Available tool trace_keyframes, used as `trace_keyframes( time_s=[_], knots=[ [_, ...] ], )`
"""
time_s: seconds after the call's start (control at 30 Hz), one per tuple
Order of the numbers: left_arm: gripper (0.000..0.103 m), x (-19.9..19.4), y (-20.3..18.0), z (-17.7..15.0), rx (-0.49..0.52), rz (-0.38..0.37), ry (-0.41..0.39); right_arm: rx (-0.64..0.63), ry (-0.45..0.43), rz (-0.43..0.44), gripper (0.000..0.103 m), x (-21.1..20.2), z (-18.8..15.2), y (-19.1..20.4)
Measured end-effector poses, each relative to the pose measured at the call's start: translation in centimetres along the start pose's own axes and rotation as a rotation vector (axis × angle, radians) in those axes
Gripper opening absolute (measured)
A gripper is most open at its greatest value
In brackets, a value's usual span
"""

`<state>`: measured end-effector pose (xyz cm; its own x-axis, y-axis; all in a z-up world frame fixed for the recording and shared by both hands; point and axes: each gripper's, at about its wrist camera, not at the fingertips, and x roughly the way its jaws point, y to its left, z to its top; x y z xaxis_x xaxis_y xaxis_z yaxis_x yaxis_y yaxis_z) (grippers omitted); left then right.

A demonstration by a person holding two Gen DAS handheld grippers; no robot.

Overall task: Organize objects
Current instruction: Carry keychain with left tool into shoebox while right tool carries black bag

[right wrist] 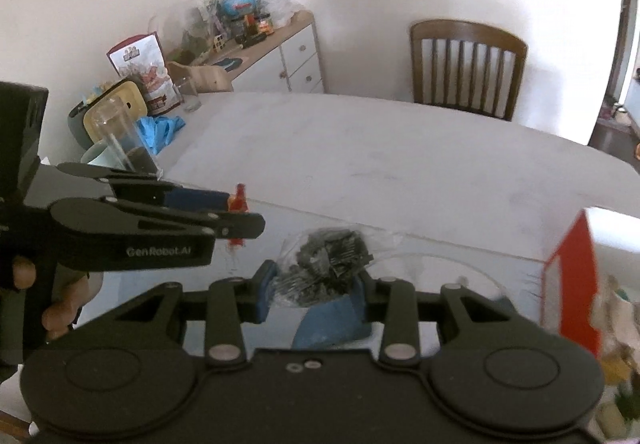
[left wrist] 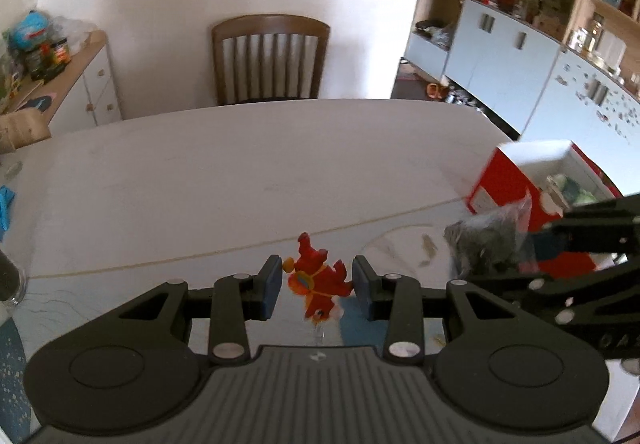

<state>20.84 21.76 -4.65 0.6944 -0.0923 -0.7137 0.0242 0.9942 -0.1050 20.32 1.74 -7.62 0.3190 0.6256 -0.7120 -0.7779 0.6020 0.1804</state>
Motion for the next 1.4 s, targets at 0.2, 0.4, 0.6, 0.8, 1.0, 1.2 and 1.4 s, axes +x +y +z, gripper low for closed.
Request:
trace_keyframes(
  time_s=[0.2, 0.4, 0.6, 0.8, 1.0, 1.2, 1.4],
  knots=[
    [0.034, -1.8, -3.2, -1.2, 0.030, -0.066, -0.008, 0.028, -0.019, -0.042, 0.036, -3.6, -1.7, -0.4],
    [0.034, -1.6, -5.5, -1.4, 0.052, -0.072, 0.005, 0.052, -0.048, -0.089, 0.036, -7.0, -3.2, -2.8],
    [0.034, -0.1, -5.6, -3.7, 0.020, 0.001, 0.062, 0.060, -0.040, -0.098, 0.037, -9.0, -4.8, -6.0],
    [0.061, 2.3, -7.2, -6.6, -0.001, 0.028, 0.105, 0.075, -0.026, -0.099, 0.037, -10.3, -6.0, -8.8],
    [0.070, 5.5, -9.4, -8.3, 0.039, 0.055, 0.159, 0.072, -0.010, -0.106, 0.037, -10.7, -6.5, -10.3],
    [0.070, 7.1, -10.6, -9.2, 0.032, 0.068, 0.181, 0.076, -0.001, -0.111, 0.037, -11.3, -6.9, -11.6],
    [0.069, 8.0, -10.9, -9.3, 0.006, 0.094, 0.192, 0.075, -0.002, -0.108, 0.037, -11.6, -6.9, -12.7]
  ],
)
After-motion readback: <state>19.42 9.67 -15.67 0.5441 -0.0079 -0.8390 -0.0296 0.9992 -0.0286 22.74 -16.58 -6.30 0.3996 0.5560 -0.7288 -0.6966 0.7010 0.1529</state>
